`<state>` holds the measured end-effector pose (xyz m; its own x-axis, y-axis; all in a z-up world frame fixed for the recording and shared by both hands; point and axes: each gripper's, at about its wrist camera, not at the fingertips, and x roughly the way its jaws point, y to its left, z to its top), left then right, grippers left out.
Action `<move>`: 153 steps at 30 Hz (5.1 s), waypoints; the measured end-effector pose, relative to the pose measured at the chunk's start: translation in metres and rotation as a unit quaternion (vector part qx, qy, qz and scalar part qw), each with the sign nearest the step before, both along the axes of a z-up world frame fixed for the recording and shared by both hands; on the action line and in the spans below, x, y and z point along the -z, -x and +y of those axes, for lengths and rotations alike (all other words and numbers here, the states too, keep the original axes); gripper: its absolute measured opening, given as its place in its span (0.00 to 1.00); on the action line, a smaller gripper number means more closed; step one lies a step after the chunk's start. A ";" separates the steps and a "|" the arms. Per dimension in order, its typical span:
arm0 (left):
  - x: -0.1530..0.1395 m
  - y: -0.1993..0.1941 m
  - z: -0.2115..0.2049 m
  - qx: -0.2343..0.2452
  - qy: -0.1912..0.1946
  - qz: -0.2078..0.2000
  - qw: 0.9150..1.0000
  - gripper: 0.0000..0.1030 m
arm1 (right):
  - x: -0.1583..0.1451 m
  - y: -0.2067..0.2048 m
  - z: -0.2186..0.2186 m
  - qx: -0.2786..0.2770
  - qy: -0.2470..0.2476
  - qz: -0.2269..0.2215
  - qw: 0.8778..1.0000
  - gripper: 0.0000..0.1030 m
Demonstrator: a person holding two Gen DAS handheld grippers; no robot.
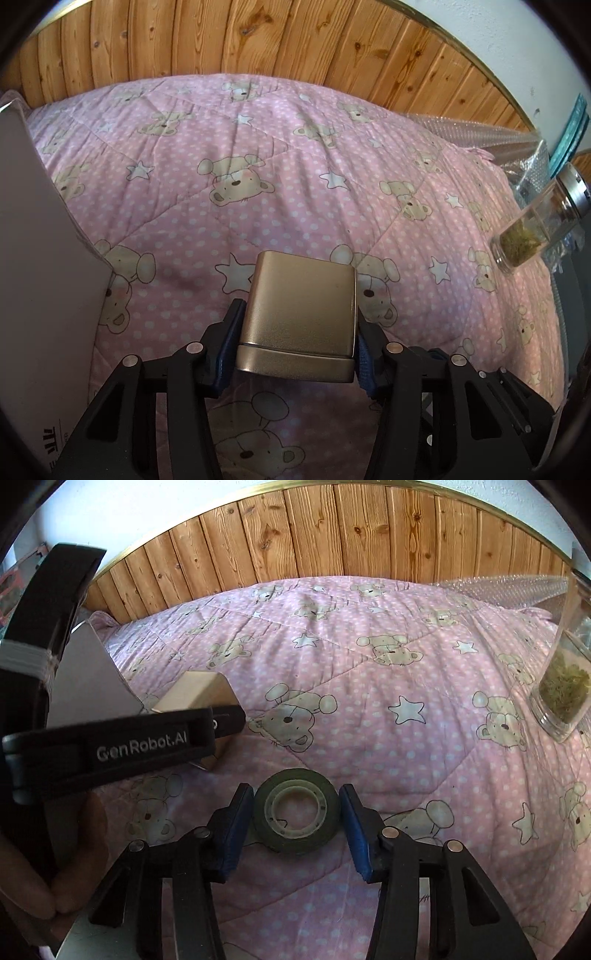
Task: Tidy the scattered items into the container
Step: 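Grasp the gold square tin with the left tool while the right tool grasps the green tape roll, then lift the tin and tape roll and carry both toward the white box, then lower the tin into the box and open the left tool while the right tool lowers the tape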
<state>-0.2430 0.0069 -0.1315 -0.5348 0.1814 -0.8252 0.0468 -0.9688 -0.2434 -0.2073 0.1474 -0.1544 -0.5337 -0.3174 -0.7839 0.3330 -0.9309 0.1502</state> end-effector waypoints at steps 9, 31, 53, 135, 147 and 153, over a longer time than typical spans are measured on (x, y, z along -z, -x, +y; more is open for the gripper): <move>-0.008 -0.023 -0.006 -0.004 -0.002 -0.006 1.000 0.53 | -0.009 -0.005 0.002 0.009 0.024 -0.017 1.000 0.48; -0.045 -0.140 -0.004 0.001 0.013 0.008 1.000 0.53 | -0.023 -0.066 0.013 0.029 0.024 -0.018 0.999 0.48; -0.072 -0.228 -0.002 0.007 0.007 0.032 0.999 0.53 | -0.036 -0.130 0.011 0.016 0.026 -0.007 0.999 0.48; -0.145 -0.323 -0.178 -0.109 -0.097 0.125 0.981 0.53 | -0.146 -0.251 -0.096 -0.144 0.095 0.051 0.984 0.48; -0.145 -0.310 -0.216 -0.132 -0.088 0.125 0.979 0.53 | -0.156 -0.240 -0.122 -0.165 0.096 0.059 0.980 0.48; -0.149 -0.297 -0.229 -0.133 -0.072 0.130 0.980 0.53 | -0.159 -0.232 -0.133 -0.174 0.093 0.062 0.978 0.48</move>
<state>0.0544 -0.2225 0.0178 -0.7678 0.1113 -0.6310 0.2122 -0.8851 -0.4143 0.0249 0.0143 0.0042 -0.4553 -0.6287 -0.6305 0.6519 -0.7177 0.2449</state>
